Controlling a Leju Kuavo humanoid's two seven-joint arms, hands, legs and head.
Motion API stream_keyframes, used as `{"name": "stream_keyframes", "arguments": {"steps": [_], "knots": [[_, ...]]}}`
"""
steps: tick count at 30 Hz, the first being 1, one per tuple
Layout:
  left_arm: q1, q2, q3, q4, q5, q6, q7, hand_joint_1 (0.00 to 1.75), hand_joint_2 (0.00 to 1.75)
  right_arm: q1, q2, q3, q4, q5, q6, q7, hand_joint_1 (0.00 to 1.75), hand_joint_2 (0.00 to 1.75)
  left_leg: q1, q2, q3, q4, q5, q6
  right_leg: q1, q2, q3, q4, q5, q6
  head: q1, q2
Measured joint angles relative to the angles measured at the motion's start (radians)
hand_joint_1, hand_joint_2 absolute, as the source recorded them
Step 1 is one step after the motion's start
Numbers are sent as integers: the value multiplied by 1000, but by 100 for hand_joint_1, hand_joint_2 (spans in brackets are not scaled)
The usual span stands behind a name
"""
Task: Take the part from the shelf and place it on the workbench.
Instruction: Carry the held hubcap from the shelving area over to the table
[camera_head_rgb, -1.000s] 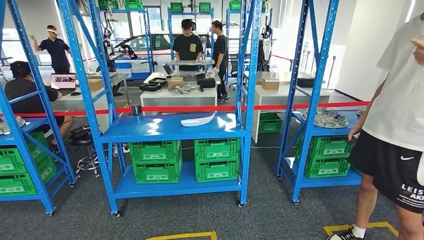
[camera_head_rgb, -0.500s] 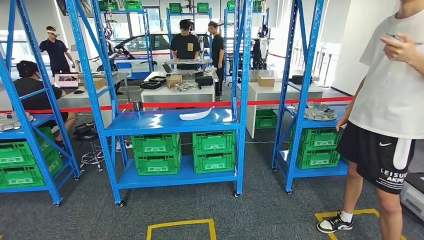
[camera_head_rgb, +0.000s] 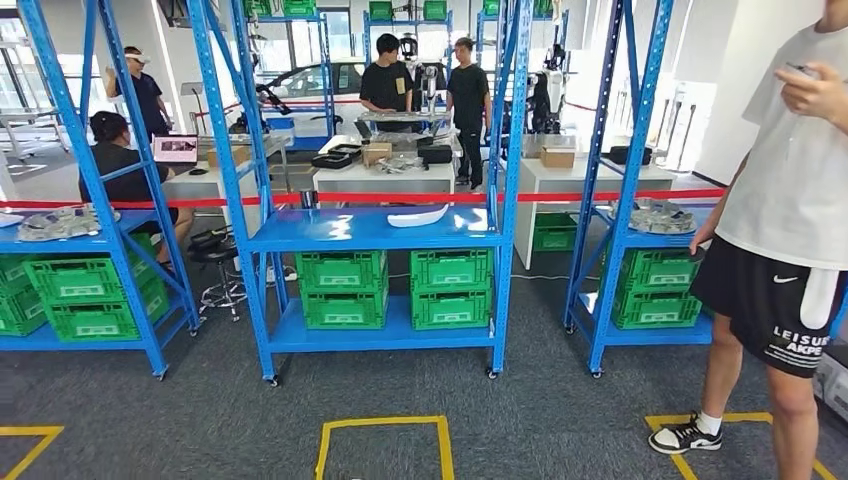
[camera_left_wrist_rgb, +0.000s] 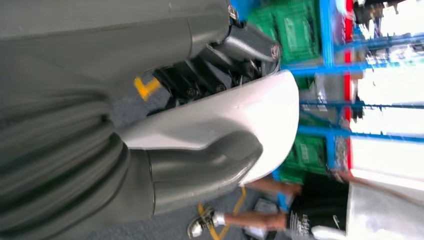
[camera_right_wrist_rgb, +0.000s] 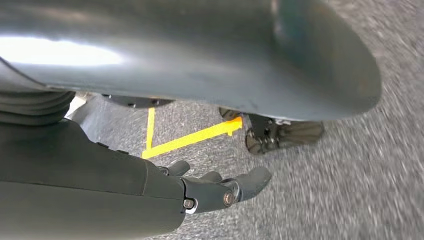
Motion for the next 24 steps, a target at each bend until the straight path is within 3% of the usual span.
{"name": "stream_keyframes", "arguments": {"steps": [2,4,5,6,7,8,10,12,14,16,17,19,21,22,24], "knots": [[3,1,0,4,0,0,3,175,175,0,0,2,0,2,3,-1,0,0,3,-17,-13,-2,17,13,-3,27,-23,62,-48,12,2,0],[2,1,0,10,0,-1,5,175,175,0,0,2,0,2,3,2,0,0,3,-36,-30,2,32,19,-5,56,-68,190,-129,20,4,0],[2,1,0,14,1,-1,6,175,175,0,0,3,0,3,4,4,0,0,2,-46,-39,6,38,19,-6,60,-85,245,-156,21,5,0],[2,1,0,18,0,-1,6,175,175,0,0,3,0,3,4,4,0,0,2,-57,-48,11,44,17,-6,62,-87,269,-164,21,5,0],[2,1,0,21,0,-2,6,175,175,0,0,3,0,2,4,3,0,0,2,-68,-57,17,48,15,-6,64,-69,254,-154,20,5,0],[1,1,0,23,0,-2,6,175,175,-1,0,3,0,2,4,2,0,0,3,-79,-66,23,52,12,-6,69,-31,201,-129,17,5,0],[-4,1,0,27,1,-1,6,175,175,-2,0,3,0,2,4,1,0,0,4,-98,-81,34,56,5,-7,103,51,67,-93,9,6,0],[-9,0,-1,30,2,1,6,175,175,-3,-1,3,0,2,5,1,0,0,5,-113,-92,39,62,-5,-5,123,83,5,-87,1,6,0],[-8,1,-1,30,3,4,6,175,175,-3,0,3,0,3,6,0,0,0,5,-127,-100,35,70,-19,-3,108,82,1,-82,-9,6,0],[-5,4,-1,27,4,6,6,175,175,-4,0,3,0,5,4,1,0,0,5,-117,-113,50,60,-27,-7,87,84,-10,-74,-23,4,0],[-5,5,-1,25,5,7,6,175,175,-5,1,3,0,7,3,3,0,0,5,-100,-131,84,39,-31,-10,76,84,-15,-70,-30,2,0],[-4,6,-1,24,5,7,6,175,175,-3,0,3,0,11,2,10,0,0,10,-61,-188,207,-28,-40,-11,52,80,-18,-68,-36,-2,0],[-1,7,-1,24,5,7,7,175,175,0,0,3,0,13,2,13,0,0,14,-48,-230,309,-64,-50,-9,26,77,-17,-67,-37,-2,0],[1,7,-1,24,5,8,8,175,175,0,0,3,0,13,2,14,0,0,15,-44,-226,309,-55,-52,-9,13,76,-16,-67,-37,-2,0],[3,9,-1,23,4,11,9,175,175,-1,0,3,0,15,6,10,0,0,16,-24,-160,199,4,-51,-8,-10,76,-13,-68,-35,-3,0]]}}
